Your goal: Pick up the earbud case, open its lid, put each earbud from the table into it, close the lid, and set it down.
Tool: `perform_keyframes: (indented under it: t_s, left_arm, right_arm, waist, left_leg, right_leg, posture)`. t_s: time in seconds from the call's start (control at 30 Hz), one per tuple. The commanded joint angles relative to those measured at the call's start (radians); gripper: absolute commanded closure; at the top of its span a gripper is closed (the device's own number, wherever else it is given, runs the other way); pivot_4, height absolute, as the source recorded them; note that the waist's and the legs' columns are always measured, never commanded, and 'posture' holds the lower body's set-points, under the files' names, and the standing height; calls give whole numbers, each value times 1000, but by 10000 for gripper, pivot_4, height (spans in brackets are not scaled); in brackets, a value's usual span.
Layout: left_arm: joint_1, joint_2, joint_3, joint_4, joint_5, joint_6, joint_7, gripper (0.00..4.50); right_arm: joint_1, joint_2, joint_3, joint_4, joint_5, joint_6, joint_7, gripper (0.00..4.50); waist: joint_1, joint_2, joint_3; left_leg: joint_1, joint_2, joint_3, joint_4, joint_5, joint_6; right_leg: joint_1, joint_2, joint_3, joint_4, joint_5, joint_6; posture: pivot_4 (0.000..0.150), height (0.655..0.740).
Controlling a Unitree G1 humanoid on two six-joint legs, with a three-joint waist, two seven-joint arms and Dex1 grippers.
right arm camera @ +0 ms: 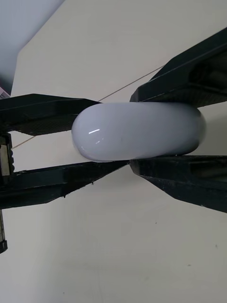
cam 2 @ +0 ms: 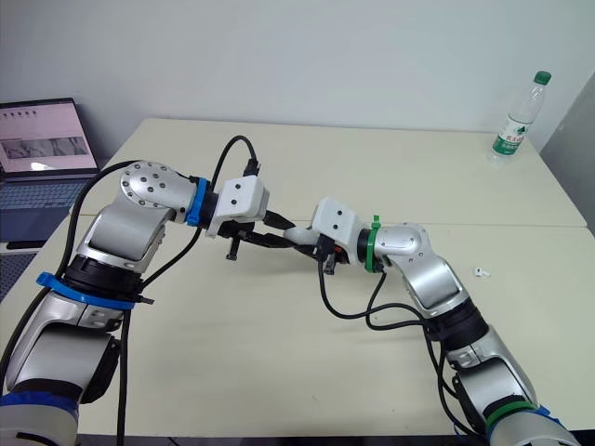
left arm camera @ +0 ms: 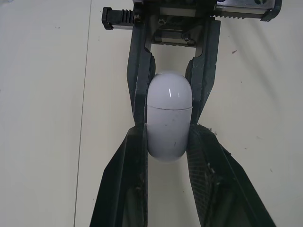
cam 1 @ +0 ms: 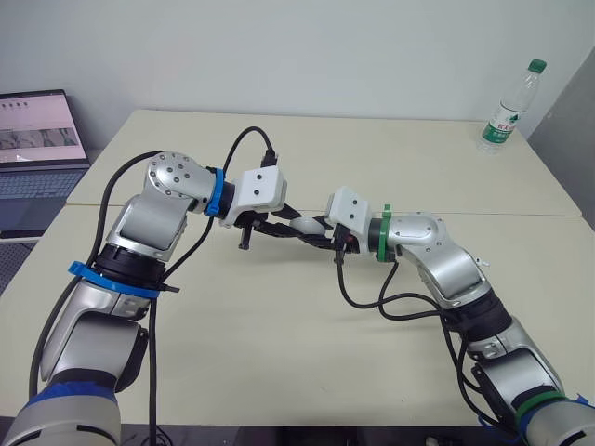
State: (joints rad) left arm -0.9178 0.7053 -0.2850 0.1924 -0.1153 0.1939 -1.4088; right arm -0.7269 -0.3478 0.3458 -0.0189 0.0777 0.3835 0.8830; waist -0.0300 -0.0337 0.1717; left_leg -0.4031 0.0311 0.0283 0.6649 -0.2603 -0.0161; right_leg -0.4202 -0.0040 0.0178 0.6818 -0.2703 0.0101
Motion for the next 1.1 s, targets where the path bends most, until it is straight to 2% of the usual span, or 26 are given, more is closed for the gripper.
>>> perform_keyframes:
  t_s: [0.03, 0.07, 0.13, 0.17, 0.43, 0.7, 1.1]
  left_arm:
    - [19, -13, 19, -31, -15, 44, 20, 37054]
    - [24, -14, 23, -35, -22, 56, 21, 37054]
    - [44, -19, 50, -52, -60, 120, 25, 37054]
    - [59, -19, 65, -57, -78, 147, 29, 37054]
    - [194, -37, 186, -158, -236, 392, 128, 37054]
    - [287, -98, 320, -314, -455, 664, 277, 37054]
    - [314, -83, 304, -389, -513, 693, 330, 37054]
  right_arm:
    - [-38, 24, -13, -46, 24, -62, 18, 36444]
    - [-36, 25, -17, -45, 27, -65, 21, 36444]
    - [-26, 12, -35, -51, 43, -69, 42, 29242]
    - [-17, -1, -56, -60, 65, -60, 58, 27559]
    - [36, -123, -242, -154, 251, 72, 107, 170]
    - [65, -154, -238, -218, 307, 120, 116, 170]
    - [31, -97, -208, -129, 260, 63, 63, 170]
  waist:
    - [0, 0, 0]
    - [0, 0, 0]
    - [0, 0, 0]
    - [0, 0, 0]
    - [1, 0, 0]
    - [-1, 0, 0]
    - [1, 0, 0]
  left_leg:
    - [0, 0, 0, 0, 0, 0]
    - [0, 0, 0, 0, 0, 0]
    - [0, 0, 0, 0, 0, 0]
    - [0, 0, 0, 0, 0, 0]
    - [-1, -1, -3, 1, 0, 0]
    - [0, 0, -3, 1, 0, 0]
    - [1, -1, -2, 2, 0, 0]
  right_leg:
    - [0, 0, 0, 0, 0, 0]
    - [0, 0, 0, 0, 0, 0]
    - [0, 0, 0, 0, 0, 0]
    - [0, 0, 0, 0, 0, 0]
    - [1, -6, 0, 0, 0, 0]
    - [1, -6, 0, 2, 0, 0]
    - [1, -6, 0, 3, 0, 0]
  posture:
    - [1500, 7400]
    - [1500, 7400]
    - [1500, 7400]
    - [1500, 7400]
    - [1500, 7400]
    - [1500, 7400]
    - [1500, 7400]
